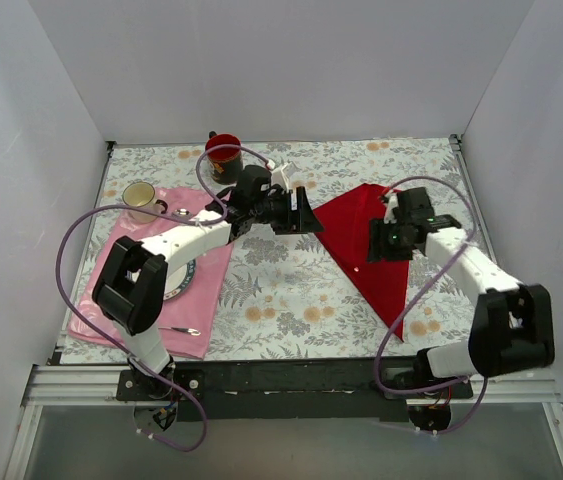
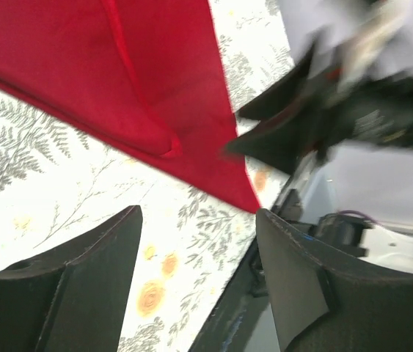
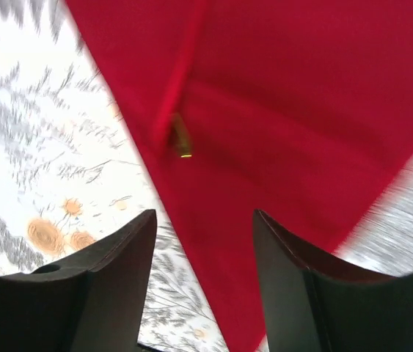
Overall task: Fold the napkin, place the utensils inside, and roll it up
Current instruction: Fold the napkin
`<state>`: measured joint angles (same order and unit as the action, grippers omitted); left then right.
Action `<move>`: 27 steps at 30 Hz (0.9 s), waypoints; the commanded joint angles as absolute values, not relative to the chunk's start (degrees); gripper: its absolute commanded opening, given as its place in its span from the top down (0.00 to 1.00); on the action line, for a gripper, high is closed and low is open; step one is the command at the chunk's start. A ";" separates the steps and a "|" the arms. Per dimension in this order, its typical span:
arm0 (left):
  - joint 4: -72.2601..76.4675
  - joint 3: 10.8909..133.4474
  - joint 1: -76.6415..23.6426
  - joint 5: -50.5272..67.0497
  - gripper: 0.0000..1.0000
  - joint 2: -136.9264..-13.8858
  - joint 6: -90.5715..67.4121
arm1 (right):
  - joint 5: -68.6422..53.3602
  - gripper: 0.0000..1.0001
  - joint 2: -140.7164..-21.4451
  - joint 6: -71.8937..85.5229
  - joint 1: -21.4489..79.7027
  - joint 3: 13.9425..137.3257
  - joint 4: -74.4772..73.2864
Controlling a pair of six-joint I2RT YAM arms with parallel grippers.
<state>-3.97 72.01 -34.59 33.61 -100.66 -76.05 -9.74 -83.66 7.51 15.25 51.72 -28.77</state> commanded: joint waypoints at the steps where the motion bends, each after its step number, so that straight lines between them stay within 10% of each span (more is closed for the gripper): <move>1: -6.50 70.67 -39.27 27.00 0.37 -92.55 -64.45 | 4.81 0.36 -72.96 7.20 4.68 58.52 -40.22; 15: -0.35 76.19 -71.98 10.81 0.71 -107.04 -46.32 | 12.39 0.38 -58.89 9.85 -4.83 65.39 -49.65; 27: 3.86 80.95 -78.66 4.67 0.68 -116.80 -43.95 | 8.35 0.38 -54.85 9.23 -4.83 66.36 -50.71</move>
